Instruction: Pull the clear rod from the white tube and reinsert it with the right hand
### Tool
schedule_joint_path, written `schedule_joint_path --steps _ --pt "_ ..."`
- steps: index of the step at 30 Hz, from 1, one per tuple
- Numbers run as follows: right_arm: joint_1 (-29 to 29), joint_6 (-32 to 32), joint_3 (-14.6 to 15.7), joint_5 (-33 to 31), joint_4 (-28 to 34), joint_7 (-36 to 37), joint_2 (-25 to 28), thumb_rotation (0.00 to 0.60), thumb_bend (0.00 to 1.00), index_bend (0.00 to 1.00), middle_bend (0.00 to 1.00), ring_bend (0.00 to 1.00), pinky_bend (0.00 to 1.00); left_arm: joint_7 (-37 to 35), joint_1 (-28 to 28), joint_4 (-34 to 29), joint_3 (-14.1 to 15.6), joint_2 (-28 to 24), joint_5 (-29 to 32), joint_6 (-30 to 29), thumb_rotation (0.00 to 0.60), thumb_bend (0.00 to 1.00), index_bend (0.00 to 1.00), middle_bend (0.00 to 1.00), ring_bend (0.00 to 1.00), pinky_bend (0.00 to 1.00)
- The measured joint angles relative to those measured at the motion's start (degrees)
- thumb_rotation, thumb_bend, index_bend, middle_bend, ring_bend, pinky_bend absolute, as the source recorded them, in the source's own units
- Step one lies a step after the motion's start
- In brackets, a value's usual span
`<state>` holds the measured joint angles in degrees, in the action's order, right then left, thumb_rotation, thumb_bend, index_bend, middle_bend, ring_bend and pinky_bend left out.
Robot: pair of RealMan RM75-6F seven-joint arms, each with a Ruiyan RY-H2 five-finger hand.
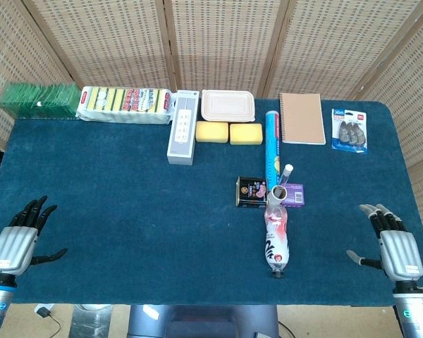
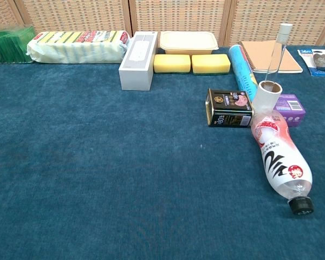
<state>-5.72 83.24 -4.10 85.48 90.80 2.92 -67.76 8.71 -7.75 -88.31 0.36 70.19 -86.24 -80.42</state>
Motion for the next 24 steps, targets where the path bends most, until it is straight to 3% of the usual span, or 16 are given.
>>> schedule_joint_path --steps 7,15,24 --pt "-0.88 -1.79 -0.75 -1.29 -0.63 4.98 -1.44 0.526 0.11 0.19 0.22 0.18 0.24 -0.15 0.26 0.01 0.2 -0.06 -0.3 -0.42 0.407 0.11 0.11 0.02 0.02 0.19" --pt "-2.88 -5.6 -1.1 -1.25 -1.01 16.81 -3.63 0.526 0.11 0.19 0.23 0.18 0.25 -0.68 0.67 0.02 0.47 -0.24 -0.89 -1.09 0.405 0.11 0.11 0.02 0.02 0.19" --pt "-5.36 -8.72 -2.1 -2.06 -0.75 22.12 -6.52 0.524 0.13 0.19 0.23 0.19 0.25 -1.79 0.92 -0.28 0.42 -0.81 -1.26 -1.72 0.412 0.11 0.11 0.02 0.02 0.19"
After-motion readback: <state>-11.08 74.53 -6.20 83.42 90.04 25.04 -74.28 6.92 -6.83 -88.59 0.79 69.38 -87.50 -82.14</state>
